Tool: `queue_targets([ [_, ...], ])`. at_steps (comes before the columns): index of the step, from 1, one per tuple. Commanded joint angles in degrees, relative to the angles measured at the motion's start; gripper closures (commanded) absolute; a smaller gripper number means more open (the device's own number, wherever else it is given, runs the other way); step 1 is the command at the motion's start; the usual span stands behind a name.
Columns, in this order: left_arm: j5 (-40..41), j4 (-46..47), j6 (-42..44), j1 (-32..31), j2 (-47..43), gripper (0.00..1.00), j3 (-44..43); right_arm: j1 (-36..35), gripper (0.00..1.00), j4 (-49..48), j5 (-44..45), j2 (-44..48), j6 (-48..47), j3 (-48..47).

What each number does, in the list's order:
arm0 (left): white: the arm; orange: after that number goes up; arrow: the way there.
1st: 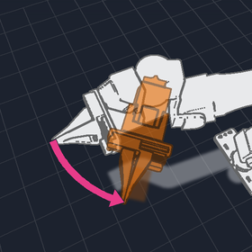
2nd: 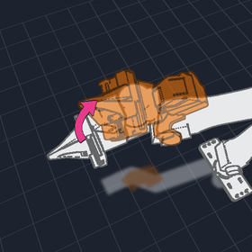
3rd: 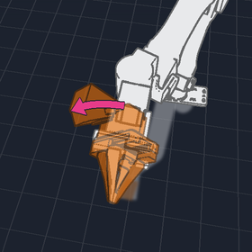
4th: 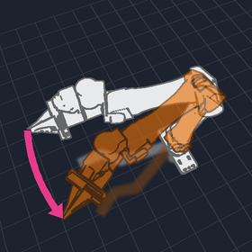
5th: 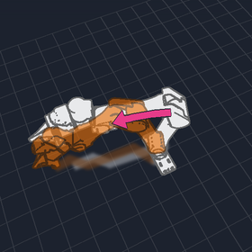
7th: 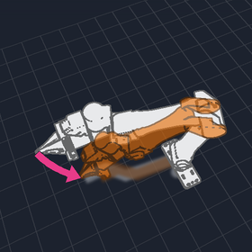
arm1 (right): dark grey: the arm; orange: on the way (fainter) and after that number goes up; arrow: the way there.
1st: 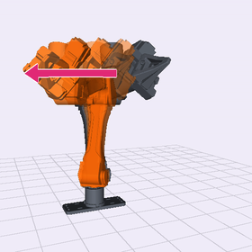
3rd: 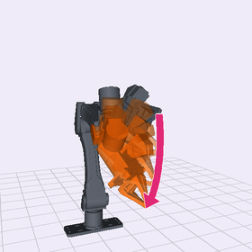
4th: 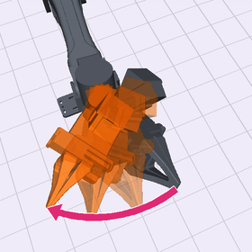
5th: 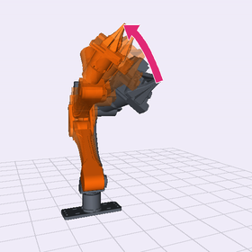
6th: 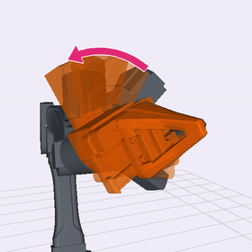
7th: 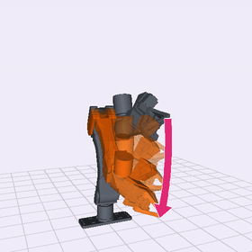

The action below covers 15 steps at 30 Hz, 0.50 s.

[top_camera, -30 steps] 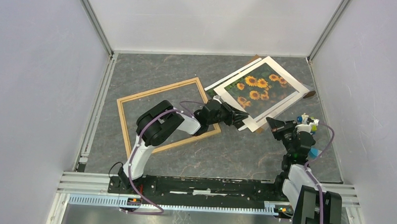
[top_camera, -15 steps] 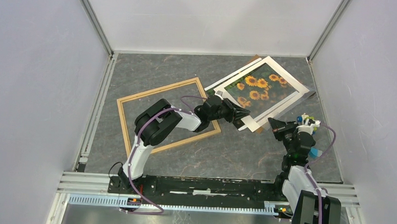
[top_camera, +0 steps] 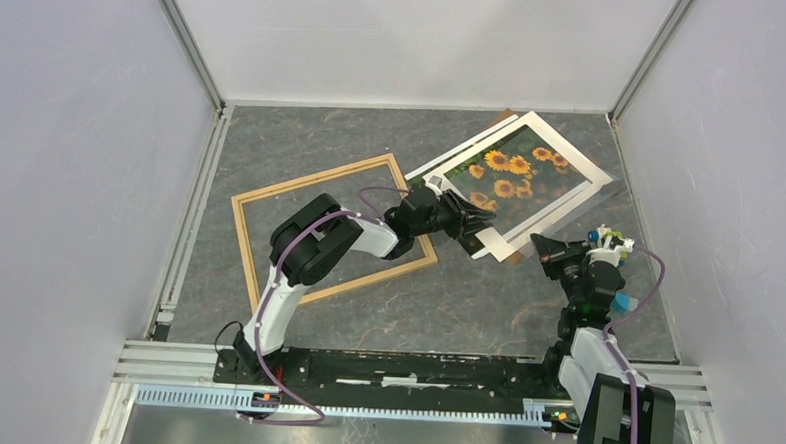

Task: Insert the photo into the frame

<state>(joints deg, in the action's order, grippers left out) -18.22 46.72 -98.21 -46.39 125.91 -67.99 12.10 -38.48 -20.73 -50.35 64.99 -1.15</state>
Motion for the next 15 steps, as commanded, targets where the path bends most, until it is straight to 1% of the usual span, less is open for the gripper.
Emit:
queue_targets([
  [1,-0.5,4.2,-2.0,0.9,0.7,0.66,-3.2,0.0,1.00,-2.0,-2.6,-0.4,-1.1,1.9],
  [5,-0.5,3.3,-1.5,1.0,0.9,0.68,-3.8,-0.1,1.00,-0.5,-2.3,0.2,-2.8,1.5],
  [8,-0.5,3.2,-1.5,1.0,1.1,0.73,-4.0,0.0,1.00,0.7,-2.2,1.0,-3.9,1.5],
  [9,-0.6,3.1,-1.4,1.1,1.1,0.77,-4.0,0.0,1.00,0.9,-2.1,1.2,-4.2,1.5],
  [10,-0.7,2.7,-1.0,1.4,1.0,0.82,-4.0,-0.1,0.97,1.4,-2.1,1.5,-4.5,1.5],
  [12,-1.0,0.2,0.9,1.9,0.0,0.94,-3.8,0.1,0.86,2.1,-3.0,1.8,-6.1,-0.3],
  [13,-1.4,-1.2,2.3,2.3,-0.9,0.97,-3.5,0.1,0.80,3.2,-3.4,1.9,-7.7,-0.8],
  [15,-2.8,-3.7,5.1,3.3,-3.2,0.98,-2.5,0.4,0.66,8.4,-3.5,2.2,-13.5,-3.2],
])
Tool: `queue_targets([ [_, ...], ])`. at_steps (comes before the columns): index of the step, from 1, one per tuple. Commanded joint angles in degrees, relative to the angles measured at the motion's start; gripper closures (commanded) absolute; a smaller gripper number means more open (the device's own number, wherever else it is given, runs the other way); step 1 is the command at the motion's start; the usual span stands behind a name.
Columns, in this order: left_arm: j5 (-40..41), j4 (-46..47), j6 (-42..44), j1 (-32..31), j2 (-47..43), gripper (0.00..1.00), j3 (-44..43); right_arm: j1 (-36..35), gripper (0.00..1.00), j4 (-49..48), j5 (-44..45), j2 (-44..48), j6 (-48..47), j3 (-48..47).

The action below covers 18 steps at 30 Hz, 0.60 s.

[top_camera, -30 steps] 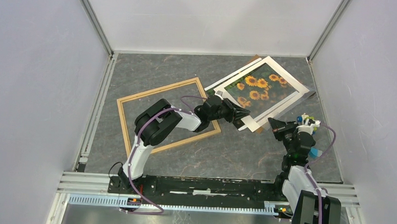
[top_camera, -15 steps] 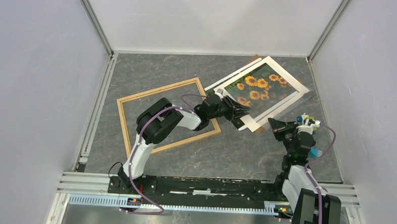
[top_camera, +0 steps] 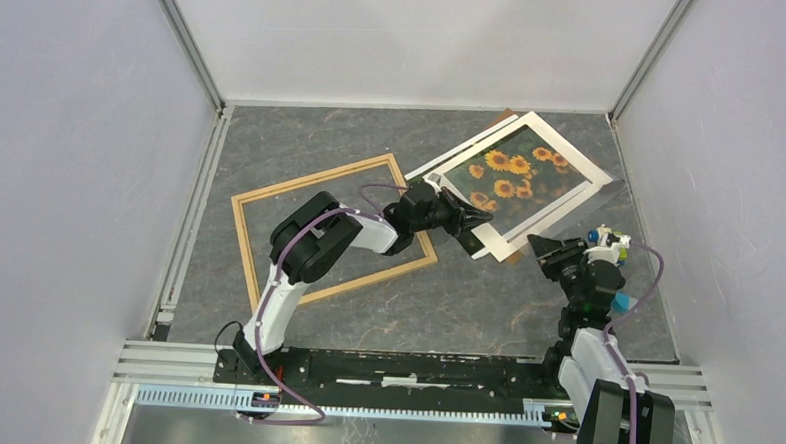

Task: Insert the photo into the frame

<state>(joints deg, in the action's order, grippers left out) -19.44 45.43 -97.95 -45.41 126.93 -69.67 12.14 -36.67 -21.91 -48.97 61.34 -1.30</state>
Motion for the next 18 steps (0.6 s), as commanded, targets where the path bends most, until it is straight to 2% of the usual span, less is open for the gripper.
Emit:
queue_targets([
  [1,-2.3,-4.2,6.6,3.1,-5.9,0.98,-0.2,0.5,0.56,9.8,-1.7,1.0,-14.0,-4.9],
  [2,-3.3,-5.9,8.0,4.1,-7.6,0.98,0.8,0.5,0.46,13.9,-1.0,1.0,-17.7,-6.6],
  [4,-6.6,-10.1,12.1,6.2,-10.7,0.98,2.1,0.5,0.33,21.3,0.5,1.3,-26.2,-10.5],
  [6,-12.9,-16.9,17.8,8.9,-13.5,0.98,2.2,0.5,0.25,28.3,2.5,1.1,-33.8,-14.6],
  [9,-21.4,-33.8,30.2,13.1,-19.2,0.98,2.8,0.5,0.24,35.1,5.2,1.2,-41.8,-19.8],
  [14,-29.3,-63.4,54.0,23.0,-28.2,0.98,5.1,0.5,0.25,35.3,4.4,2.1,-45.3,-21.1],
  [16,-29.5,-76.5,65.8,26.4,-29.5,0.98,3.9,0.1,0.26,33.6,2.3,2.1,-45.3,-20.5],
  [18,-27.9,-86.6,73.7,29.4,-30.7,0.98,3.4,-0.7,0.27,31.9,0.5,1.6,-45.3,-20.0],
])
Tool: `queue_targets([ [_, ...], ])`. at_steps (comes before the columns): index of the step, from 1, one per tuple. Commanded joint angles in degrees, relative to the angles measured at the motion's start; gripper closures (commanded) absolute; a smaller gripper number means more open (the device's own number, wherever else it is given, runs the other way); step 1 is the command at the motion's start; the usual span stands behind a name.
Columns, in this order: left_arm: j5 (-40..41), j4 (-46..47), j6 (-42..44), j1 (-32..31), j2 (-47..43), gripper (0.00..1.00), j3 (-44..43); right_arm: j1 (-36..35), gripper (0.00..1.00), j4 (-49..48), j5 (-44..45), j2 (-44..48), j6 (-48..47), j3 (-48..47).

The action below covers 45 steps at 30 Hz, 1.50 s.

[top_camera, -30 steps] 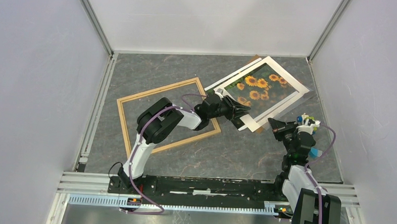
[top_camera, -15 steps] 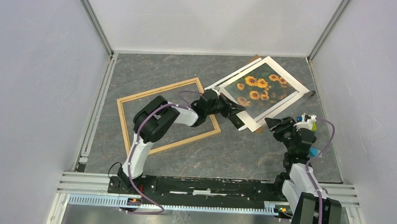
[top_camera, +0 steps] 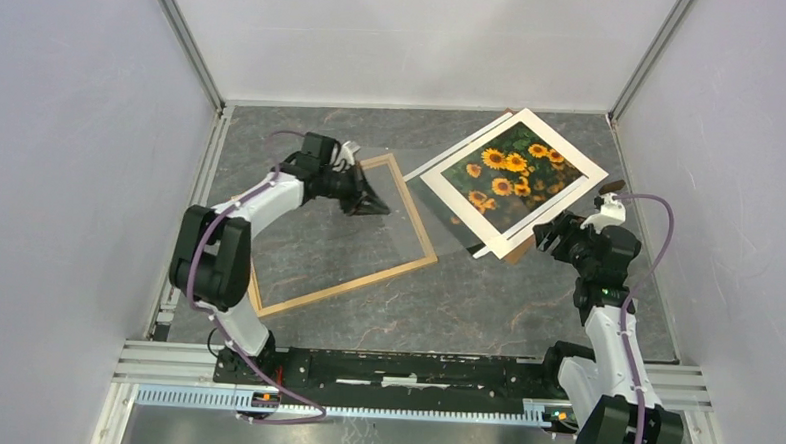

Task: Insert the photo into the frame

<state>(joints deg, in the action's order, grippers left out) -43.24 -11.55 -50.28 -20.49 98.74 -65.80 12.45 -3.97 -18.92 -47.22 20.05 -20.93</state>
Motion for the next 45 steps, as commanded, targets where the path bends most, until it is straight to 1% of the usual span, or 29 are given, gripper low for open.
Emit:
queue_targets([
  [1,-4.2,-31.3,27.8,6.3,-3.5,0.98,0.3,-1.7,0.27,-1.0,-3.2,-0.7,-4.2,-0.4],
  [2,-4.5,-32.7,29.4,8.4,-4.3,0.98,1.4,-2.4,0.27,-1.1,-3.9,-1.1,-4.4,-0.5],
  [3,-3.1,-34.1,30.6,10.6,-5.1,0.98,2.0,-3.3,0.27,-1.4,-4.6,-1.5,-4.6,-0.4],
  [6,2.9,-40.1,34.8,15.7,-6.4,0.98,1.6,-6.4,0.27,-1.9,-5.9,-2.2,-5.4,-0.1],
  [8,5.8,-44.3,37.6,17.6,-5.7,0.98,0.1,-8.7,0.27,-1.9,-6.2,-2.2,-5.9,0.1],
  [10,7.1,-47.9,40.5,19.1,-4.8,0.98,-1.5,-10.0,0.27,-2.4,-6.9,-2.1,-5.9,0.4],
  [12,9.8,-50.2,41.1,21.9,-4.2,0.98,-2.3,-11.0,0.27,-2.5,-7.2,-2.2,-5.9,0.6],
  [14,13.0,-50.8,41.1,23.8,-5.0,0.98,-2.8,-12.1,0.27,-3.1,-7.5,-2.3,-5.7,0.9],
  [17,10.8,-50.9,41.9,26.9,-5.8,0.98,-2.3,-14.0,0.27,-4.4,-7.9,-3.4,-5.2,1.5],
  [20,14.1,-52.1,42.3,29.3,-6.2,0.98,-3.5,-14.6,0.27,-6.0,-9.4,-4.5,-4.4,2.0],
  [24,16.7,-53.9,42.9,30.8,-5.8,0.98,-5.2,-14.8,0.27,-8.0,-10.5,-6.0,-3.5,2.0],
  [27,20.8,-55.3,43.1,30.8,-4.8,0.98,-5.8,-14.8,0.24,-10.3,-13.2,-8.4,-2.4,1.3],
  [29,20.8,-54.9,43.1,30.9,-4.6,0.98,-5.3,-14.8,0.21,-11.4,-15.8,-11.0,-1.1,0.2],
  [32,21.6,-54.6,43.0,30.9,-4.3,0.98,-4.6,-15.5,0.17,-16.4,-17.2,-15.7,2.3,-0.8],
  [35,24.2,-54.2,42.6,30.8,-4.9,0.98,-4.5,-16.9,0.15,-22.0,-18.9,-24.3,5.5,-3.7],
  [37,25.1,-54.0,42.4,30.9,-4.9,0.98,-4.7,-18.3,0.15,-23.1,-20.3,-30.8,6.3,-7.4],
  [43,24.8,-53.6,42.3,30.8,-5.2,0.98,-4.8,-22.9,0.16,-24.5,-22.3,-44.8,9.6,-19.5],
  [45,24.4,-53.6,42.2,30.9,-5.3,0.98,-5.3,-24.4,0.18,-23.0,-23.6,-49.5,10.0,-24.9],
])
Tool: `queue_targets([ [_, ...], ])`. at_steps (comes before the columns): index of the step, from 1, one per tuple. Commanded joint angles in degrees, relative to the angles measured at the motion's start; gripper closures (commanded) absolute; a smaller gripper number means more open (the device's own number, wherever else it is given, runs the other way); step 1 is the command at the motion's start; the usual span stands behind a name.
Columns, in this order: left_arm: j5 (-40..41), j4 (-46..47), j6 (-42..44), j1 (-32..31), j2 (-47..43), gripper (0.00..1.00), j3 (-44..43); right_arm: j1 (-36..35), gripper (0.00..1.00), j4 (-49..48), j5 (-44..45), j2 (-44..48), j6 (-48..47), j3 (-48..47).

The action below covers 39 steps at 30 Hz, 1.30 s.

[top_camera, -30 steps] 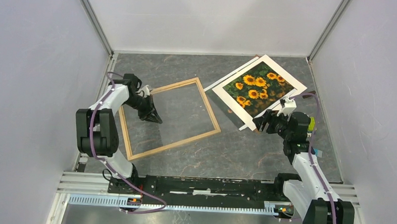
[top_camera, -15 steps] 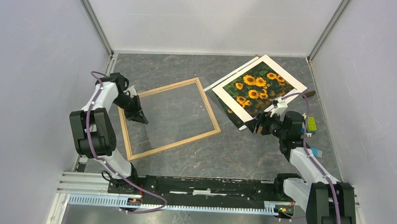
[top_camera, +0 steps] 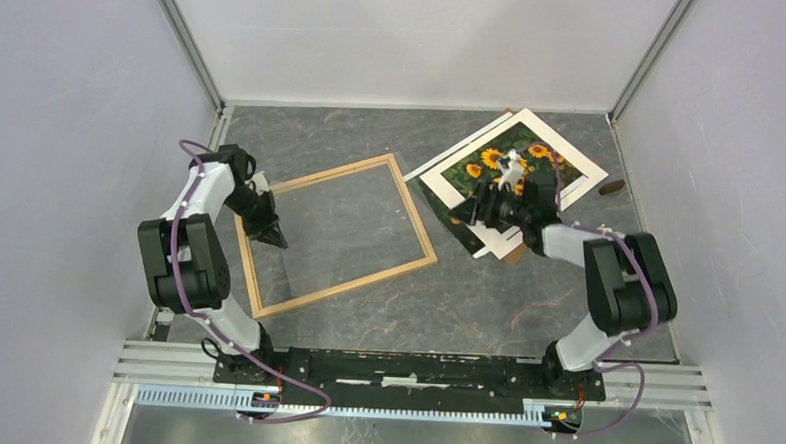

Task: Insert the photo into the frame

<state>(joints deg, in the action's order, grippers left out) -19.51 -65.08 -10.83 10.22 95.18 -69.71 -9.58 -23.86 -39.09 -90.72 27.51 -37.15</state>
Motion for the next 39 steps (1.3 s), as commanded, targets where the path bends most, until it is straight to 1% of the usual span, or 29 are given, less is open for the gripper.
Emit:
queue_targets([
  [1,0.7,0.0,2.7,0.1,-1.6,0.98,-1.6,-3.0,0.19,-0.8,-4.2,-8.6,1.9,-11.4],
  [4,1.4,0.0,2.8,0.1,-1.5,0.98,-1.5,-4.7,0.22,4.1,-5.9,-14.1,0.1,-18.4],
  [8,1.4,0.0,2.8,0.1,-2.0,0.98,-1.1,-4.7,0.23,9.1,-6.5,-20.1,-3.1,-24.6],
  [9,1.7,0.0,2.8,0.1,-2.3,0.98,-1.0,-4.7,0.24,10.8,-8.0,-21.9,-3.8,-26.8],
  [11,2.2,-0.1,2.8,0.1,-2.7,0.98,-1.0,-4.7,0.26,12.1,-9.1,-24.4,-3.8,-28.5],
  [16,2.6,-0.1,2.8,0.1,-3.1,0.98,-0.7,-4.8,0.27,10.0,-11.1,-28.1,-1.6,-29.1],
  [18,2.9,-0.1,2.8,0.1,-3.4,0.98,-0.7,-4.8,0.29,8.2,-12.4,-29.3,-0.2,-28.8],
  [21,3.1,-0.1,2.8,0.1,-3.6,0.98,-0.9,-5.2,0.32,4.3,-14.2,-30.3,3.0,-27.7],
  [25,3.1,-0.1,2.8,0.1,-3.5,0.98,-1.0,-6.3,0.37,-5.1,-16.6,-31.2,9.7,-24.9],
  [28,3.4,0.0,2.8,0.1,-3.5,0.98,-1.0,-6.4,0.41,-8.6,-17.4,-32.2,12.9,-24.2],
  [30,3.6,0.0,2.8,0.1,-3.7,0.98,-1.0,-6.4,0.44,-11.8,-17.6,-32.5,15.3,-23.6],
  [34,4.0,0.0,2.8,0.1,-3.8,0.98,-0.9,-6.8,0.58,-19.6,-19.0,-33.3,21.7,-22.5],
  [37,4.9,0.0,2.3,0.2,-3.8,0.97,-1.0,-7.2,0.67,-20.9,-18.9,-33.6,22.7,-22.3],
  [39,5.8,-0.1,2.0,0.1,-3.9,0.95,-1.1,-7.5,0.81,-21.3,-18.3,-33.7,23.0,-21.9],
])
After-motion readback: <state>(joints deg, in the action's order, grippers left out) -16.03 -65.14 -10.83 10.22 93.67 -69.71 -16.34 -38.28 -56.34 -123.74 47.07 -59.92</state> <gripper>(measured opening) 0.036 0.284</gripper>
